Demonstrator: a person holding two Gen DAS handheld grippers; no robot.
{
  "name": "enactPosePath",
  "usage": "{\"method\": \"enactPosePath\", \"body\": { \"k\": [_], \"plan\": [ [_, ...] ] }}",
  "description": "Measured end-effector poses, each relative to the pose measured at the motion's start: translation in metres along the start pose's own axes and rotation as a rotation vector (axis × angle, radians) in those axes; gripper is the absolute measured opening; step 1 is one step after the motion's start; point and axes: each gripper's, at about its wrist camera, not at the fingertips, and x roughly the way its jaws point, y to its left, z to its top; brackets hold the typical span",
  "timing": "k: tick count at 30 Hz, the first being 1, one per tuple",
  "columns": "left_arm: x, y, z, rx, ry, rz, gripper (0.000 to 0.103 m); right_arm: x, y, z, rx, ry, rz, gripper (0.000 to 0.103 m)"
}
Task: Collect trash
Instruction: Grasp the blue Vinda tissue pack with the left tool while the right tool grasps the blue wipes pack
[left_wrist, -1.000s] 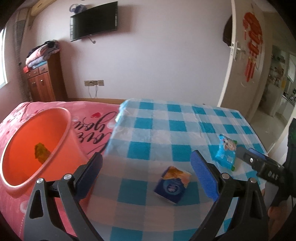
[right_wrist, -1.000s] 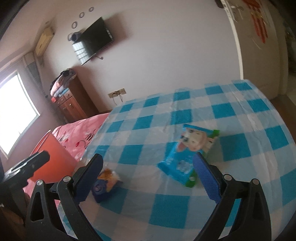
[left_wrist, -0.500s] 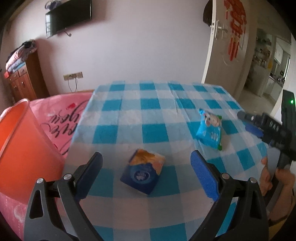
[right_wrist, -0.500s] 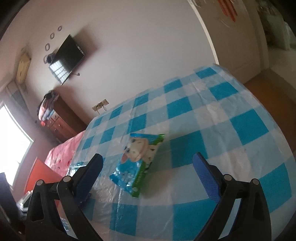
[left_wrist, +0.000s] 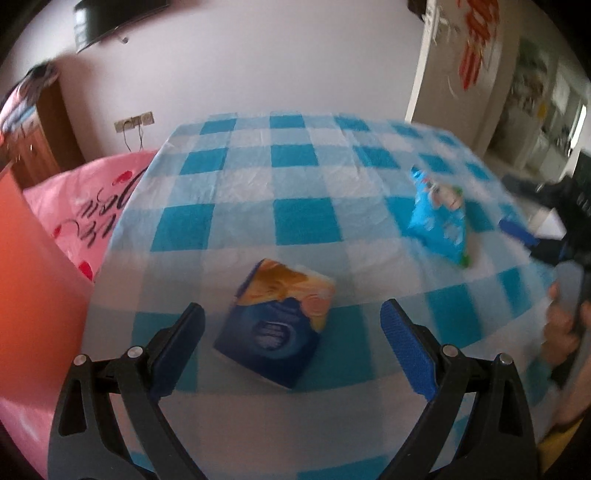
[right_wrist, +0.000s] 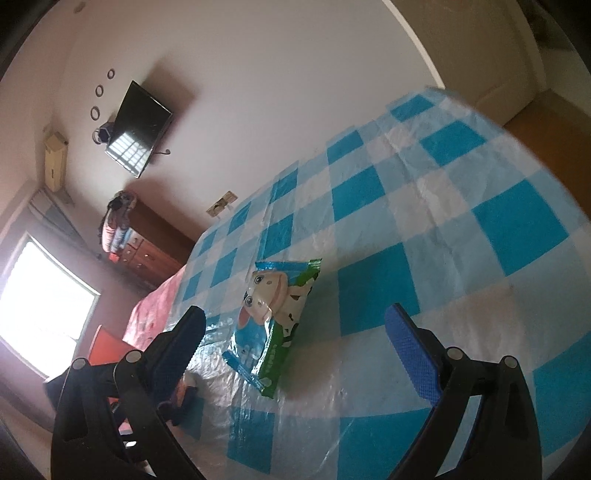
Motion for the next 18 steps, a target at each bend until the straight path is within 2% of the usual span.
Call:
{"method": "enactPosePath", "body": {
  "k": [4, 8, 10, 14, 18],
  "plan": [
    [0.008, 0.007, 0.004, 0.007, 0.018, -0.013, 0.096, 0.005, -0.005, -0.001, 0.012, 0.033, 0.038, 0.096],
    [0.022, 0.004, 0.008, 0.058, 0.052, 0.009, 0.096, 0.008, -0.004, -0.001, -0.01, 0.061, 0.059, 0.096],
    [0.03, 0.005, 0.007, 0.057, 0.075, 0.006, 0.096, 0.009, -0.004, 0.0, -0.022, 0.071, 0.063, 0.096],
    [0.031, 0.007, 0.006, 0.027, 0.074, 0.0, 0.096, 0.007, -0.005, 0.001, -0.038, 0.07, 0.071, 0.096],
    [0.029, 0.001, 0.006, 0.009, 0.063, 0.007, 0.085, 0.009, -0.006, 0.002, -0.05, 0.079, 0.08, 0.096]
  ]
}}
